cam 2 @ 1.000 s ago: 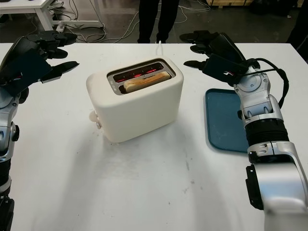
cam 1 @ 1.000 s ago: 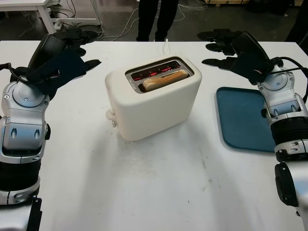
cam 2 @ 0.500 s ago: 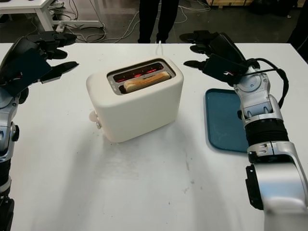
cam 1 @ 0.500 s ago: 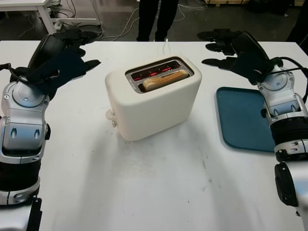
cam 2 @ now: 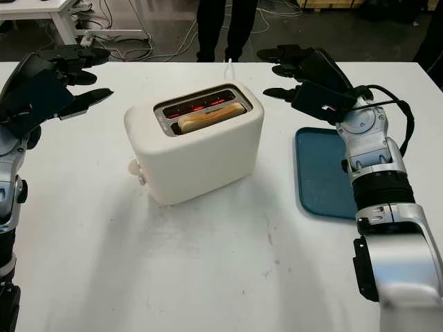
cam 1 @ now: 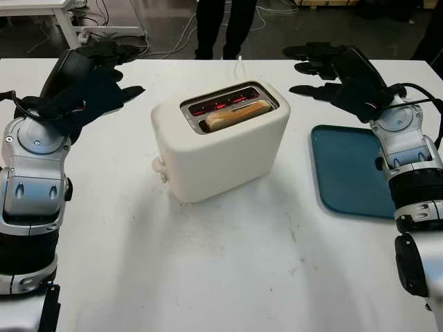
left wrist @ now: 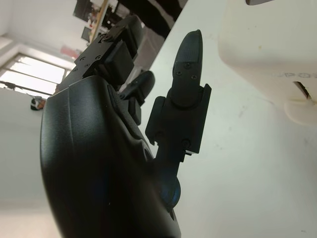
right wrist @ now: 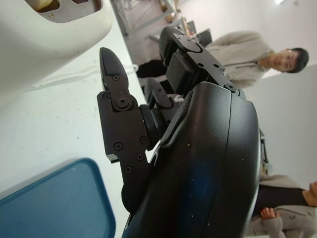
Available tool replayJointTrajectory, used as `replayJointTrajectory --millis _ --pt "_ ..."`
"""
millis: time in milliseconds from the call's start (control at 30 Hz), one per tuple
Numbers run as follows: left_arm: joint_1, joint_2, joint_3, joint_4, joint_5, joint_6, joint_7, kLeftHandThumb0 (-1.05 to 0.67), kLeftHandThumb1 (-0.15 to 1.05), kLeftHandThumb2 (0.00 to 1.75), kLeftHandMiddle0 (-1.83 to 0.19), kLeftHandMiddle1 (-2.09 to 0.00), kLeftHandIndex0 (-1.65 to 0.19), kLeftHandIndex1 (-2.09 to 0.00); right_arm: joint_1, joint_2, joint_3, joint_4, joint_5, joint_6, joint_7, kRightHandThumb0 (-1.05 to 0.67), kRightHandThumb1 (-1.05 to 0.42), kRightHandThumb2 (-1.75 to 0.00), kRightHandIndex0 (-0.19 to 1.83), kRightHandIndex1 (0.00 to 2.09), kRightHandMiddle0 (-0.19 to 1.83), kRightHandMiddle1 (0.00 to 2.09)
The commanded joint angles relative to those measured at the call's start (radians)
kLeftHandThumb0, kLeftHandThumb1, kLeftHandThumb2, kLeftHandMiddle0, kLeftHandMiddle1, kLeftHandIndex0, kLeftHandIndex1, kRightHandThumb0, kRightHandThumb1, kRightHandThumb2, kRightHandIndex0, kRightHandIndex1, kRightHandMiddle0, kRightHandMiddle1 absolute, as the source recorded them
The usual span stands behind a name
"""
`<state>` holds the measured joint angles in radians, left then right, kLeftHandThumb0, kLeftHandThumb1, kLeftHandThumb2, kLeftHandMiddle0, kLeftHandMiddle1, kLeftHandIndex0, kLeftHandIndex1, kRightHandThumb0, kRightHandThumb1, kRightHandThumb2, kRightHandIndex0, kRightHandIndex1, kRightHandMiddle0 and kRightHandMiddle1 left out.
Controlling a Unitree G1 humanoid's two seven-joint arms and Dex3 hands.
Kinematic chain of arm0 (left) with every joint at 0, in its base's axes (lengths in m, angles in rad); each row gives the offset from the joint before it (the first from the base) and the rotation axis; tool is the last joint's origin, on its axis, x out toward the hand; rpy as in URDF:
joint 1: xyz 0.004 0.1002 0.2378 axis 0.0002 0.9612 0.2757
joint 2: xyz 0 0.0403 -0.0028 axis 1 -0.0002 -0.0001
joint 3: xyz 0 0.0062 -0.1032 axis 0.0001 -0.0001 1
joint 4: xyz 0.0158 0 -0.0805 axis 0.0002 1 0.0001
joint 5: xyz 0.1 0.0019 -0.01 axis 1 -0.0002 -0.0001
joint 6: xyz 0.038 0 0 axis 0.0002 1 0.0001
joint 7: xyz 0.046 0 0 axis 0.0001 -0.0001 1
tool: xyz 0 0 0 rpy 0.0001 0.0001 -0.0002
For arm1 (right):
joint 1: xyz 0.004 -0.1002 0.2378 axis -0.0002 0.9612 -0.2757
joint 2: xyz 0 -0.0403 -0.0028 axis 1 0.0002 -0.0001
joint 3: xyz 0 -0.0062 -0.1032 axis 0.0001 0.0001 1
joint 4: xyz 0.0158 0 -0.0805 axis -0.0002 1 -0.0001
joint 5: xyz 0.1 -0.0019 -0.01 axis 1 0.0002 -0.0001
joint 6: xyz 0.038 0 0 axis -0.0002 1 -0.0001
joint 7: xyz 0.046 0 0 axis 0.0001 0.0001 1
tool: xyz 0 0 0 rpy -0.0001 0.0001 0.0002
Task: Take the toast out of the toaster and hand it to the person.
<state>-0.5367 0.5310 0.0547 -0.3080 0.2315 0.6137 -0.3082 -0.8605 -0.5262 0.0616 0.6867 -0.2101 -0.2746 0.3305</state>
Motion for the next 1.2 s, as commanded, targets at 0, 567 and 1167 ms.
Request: replayJointTrajectory --millis 0,567,1167 --pt "0.002 0.002 0.007 -0.011 -0.004 0.013 0.004 -0.39 0.92 0.15 -0.20 -0.76 -0.52 -0.05 0.006 0.008 -0.002 -0.003 0.006 -0.010 -0.006 -0.33 -0.92 -0.04 0.61 0.00 0.58 0.00" --pt "0.006 0.010 -0.001 -0.008 0.002 0.000 0.000 -0.39 0.92 0.16 -0.21 -0.77 -0.53 -0.05 0.006 0.010 -0.002 -0.005 0.008 -0.001 -0.002 -0.35 -0.92 -0.04 0.61 0.00 0.58 0.00" --pt "0.008 0.008 0.005 0.004 -0.005 -0.033 0.003 -0.39 0.92 0.15 -0.22 -0.79 -0.54 -0.05 -0.060 0.017 -0.077 -0.001 0.108 -0.094 0.003 -0.35 -0.90 -0.01 0.66 0.02 0.62 0.02"
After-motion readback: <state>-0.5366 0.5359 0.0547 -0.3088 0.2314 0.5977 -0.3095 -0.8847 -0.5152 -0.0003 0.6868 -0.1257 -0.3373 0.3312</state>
